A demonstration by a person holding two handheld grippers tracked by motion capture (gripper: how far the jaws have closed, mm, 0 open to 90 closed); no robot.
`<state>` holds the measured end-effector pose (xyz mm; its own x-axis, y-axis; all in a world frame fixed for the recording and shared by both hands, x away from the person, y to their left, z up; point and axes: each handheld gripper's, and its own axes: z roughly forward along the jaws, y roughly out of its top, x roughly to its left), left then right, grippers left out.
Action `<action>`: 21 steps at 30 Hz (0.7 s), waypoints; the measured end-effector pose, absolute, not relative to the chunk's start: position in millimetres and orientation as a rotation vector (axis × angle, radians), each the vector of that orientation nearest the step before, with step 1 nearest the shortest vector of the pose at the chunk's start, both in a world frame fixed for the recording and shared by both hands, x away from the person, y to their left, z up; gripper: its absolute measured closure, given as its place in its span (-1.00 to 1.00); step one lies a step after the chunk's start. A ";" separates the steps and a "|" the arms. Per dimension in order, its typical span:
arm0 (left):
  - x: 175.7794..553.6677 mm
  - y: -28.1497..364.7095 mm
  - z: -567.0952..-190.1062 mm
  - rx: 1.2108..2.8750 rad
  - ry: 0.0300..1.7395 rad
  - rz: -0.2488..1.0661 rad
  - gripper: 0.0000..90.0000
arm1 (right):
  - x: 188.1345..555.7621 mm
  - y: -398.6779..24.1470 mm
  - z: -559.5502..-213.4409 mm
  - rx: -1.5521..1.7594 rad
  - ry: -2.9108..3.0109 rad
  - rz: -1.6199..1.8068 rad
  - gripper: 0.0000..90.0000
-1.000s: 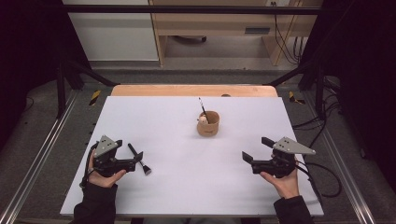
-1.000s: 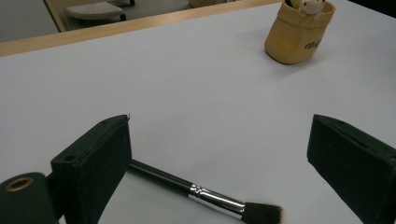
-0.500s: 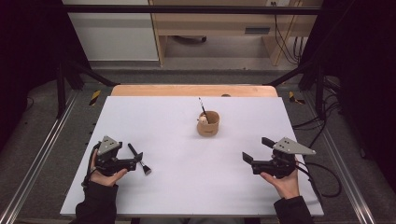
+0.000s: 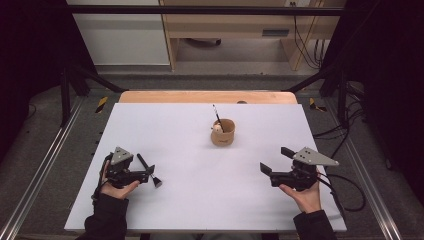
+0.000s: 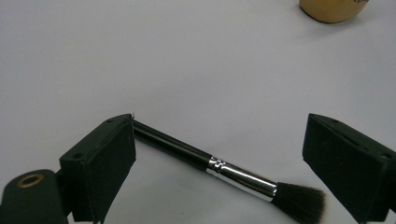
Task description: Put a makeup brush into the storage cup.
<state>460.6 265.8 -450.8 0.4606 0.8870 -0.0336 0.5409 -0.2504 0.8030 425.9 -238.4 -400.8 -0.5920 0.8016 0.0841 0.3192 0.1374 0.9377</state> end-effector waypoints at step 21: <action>468.4 256.3 -469.9 2.015 1.266 0.530 -0.58 | 425.8 -237.9 -401.1 1.080 1.979 1.452 -0.86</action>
<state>468.4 256.3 -469.9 0.4414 0.8971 -0.0194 0.6157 -0.2872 0.7338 425.8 -237.9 -401.1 -0.5884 0.8040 0.0856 0.3227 0.1365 0.9366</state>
